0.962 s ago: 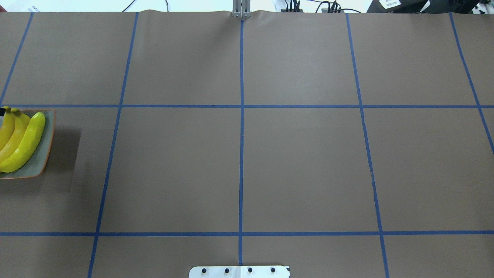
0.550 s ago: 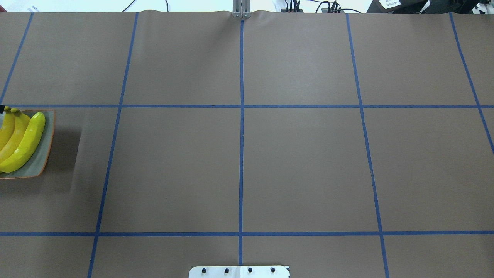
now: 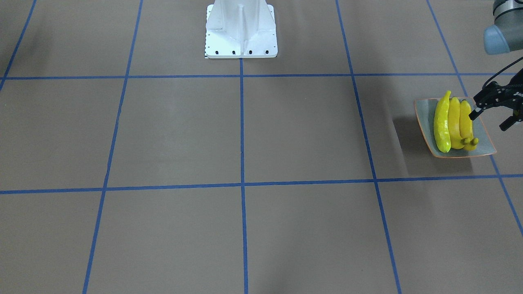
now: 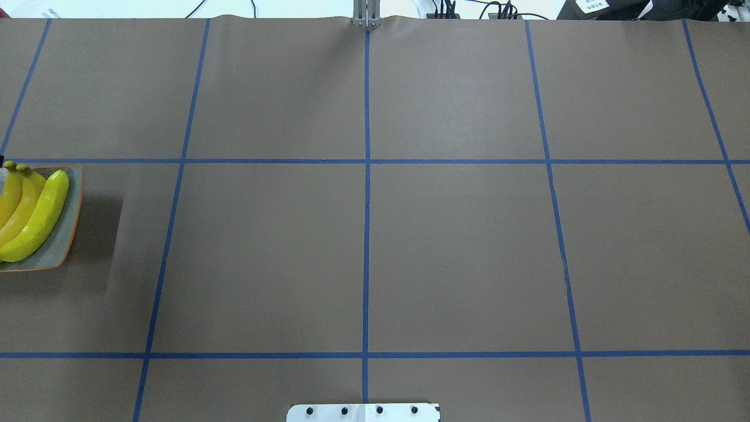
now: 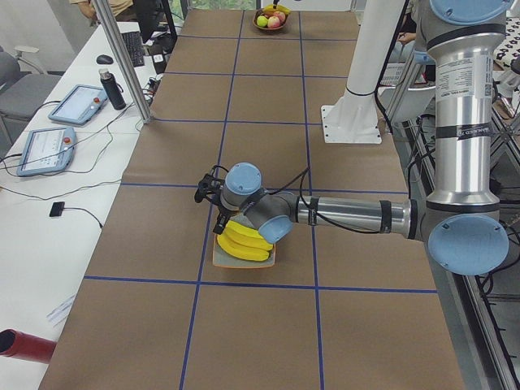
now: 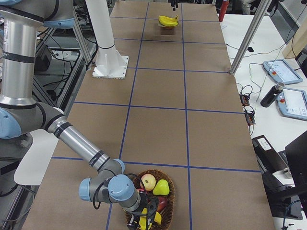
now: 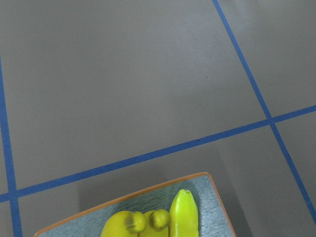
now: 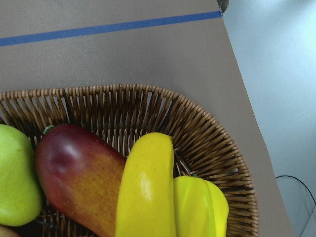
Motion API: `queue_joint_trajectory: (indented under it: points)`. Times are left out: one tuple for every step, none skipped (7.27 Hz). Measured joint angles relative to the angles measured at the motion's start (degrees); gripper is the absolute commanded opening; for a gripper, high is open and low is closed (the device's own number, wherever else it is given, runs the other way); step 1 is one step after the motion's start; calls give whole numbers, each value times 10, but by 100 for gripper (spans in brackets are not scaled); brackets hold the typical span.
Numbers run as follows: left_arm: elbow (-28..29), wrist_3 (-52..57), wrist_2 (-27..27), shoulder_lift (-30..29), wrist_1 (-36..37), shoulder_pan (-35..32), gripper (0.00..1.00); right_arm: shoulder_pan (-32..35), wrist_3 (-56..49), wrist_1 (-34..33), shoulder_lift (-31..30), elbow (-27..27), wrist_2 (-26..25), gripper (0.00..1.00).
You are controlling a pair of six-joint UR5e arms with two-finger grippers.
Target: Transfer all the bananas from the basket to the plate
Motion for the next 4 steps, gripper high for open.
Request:
queue_joint_trajectory:
  points:
    - [-2,0,0,0,0,0,100,0,1,1,-1,-1,0,84]
    - [-3,1,0,1,0,-2,100,0,2,1,-2,-2,0,73]
    - [-5,2,0,1,0,-4,100,-1,1,0,-3,-2,0,37]
    - [-7,3,1,1,0,-6,100,-3,0,0,-3,-2,1,20]
